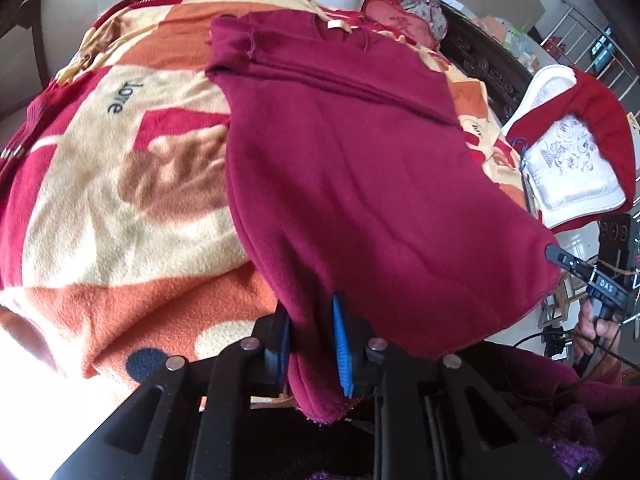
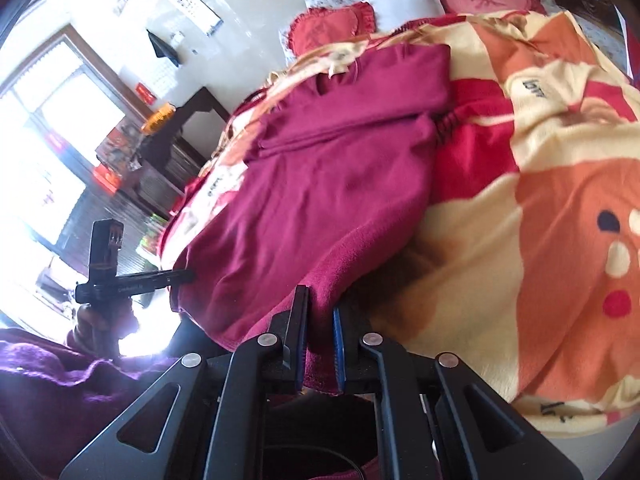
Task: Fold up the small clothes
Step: 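Grasp the sweater hem with both tools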
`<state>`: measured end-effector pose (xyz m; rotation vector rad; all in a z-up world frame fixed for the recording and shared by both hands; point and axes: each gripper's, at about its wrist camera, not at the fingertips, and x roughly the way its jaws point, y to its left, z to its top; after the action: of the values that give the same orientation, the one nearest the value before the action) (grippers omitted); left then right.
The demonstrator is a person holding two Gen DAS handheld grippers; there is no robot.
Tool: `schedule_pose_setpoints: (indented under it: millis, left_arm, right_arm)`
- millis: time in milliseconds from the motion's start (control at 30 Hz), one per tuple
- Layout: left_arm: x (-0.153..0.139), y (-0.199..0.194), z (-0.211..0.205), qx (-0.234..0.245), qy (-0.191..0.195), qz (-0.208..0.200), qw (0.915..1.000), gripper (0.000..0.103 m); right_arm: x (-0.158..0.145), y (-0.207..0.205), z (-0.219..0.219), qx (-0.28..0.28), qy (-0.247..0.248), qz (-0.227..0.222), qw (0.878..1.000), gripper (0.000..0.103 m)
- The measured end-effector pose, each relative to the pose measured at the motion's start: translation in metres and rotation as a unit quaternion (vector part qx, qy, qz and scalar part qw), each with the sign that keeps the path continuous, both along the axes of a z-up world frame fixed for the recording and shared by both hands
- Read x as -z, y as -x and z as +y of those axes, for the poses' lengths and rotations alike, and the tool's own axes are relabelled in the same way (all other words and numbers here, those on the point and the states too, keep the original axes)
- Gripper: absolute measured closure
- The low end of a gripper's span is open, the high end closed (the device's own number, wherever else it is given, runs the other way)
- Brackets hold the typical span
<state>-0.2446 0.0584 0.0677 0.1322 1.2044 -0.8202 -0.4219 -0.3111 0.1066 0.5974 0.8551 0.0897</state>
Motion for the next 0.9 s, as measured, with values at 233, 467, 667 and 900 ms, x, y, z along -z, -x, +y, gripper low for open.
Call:
schedule_pose_setpoints:
  millis: [233,467,667,900]
  left_arm:
    - [0.010,-0.003,0.001,-0.001,-0.008,0.023,0.9997,0.083]
    - [0.006,0.002,-0.009,0.014,-0.005,0.014,0.9998,0.071]
    - [0.019,0.000,-0.018,0.018,-0.014,0.033,0.9992,0.063]
    - [-0.011,-0.006,-0.002,0.024,0.010,0.011,0.9996,0.087]
  right_arm:
    - [0.026,-0.004,0.000,-0.018,-0.004,0.052,0.998,0.103]
    - [0.054,-0.006,-0.007,-0.013,-0.037,0.100,0.994,0.100]
    - [0.063,-0.008,-0.002,-0.012,-0.053,0.089,0.994,0.092]
    - [0.030,-0.008,0.000,-0.023,-0.026,0.040,0.999,0.103]
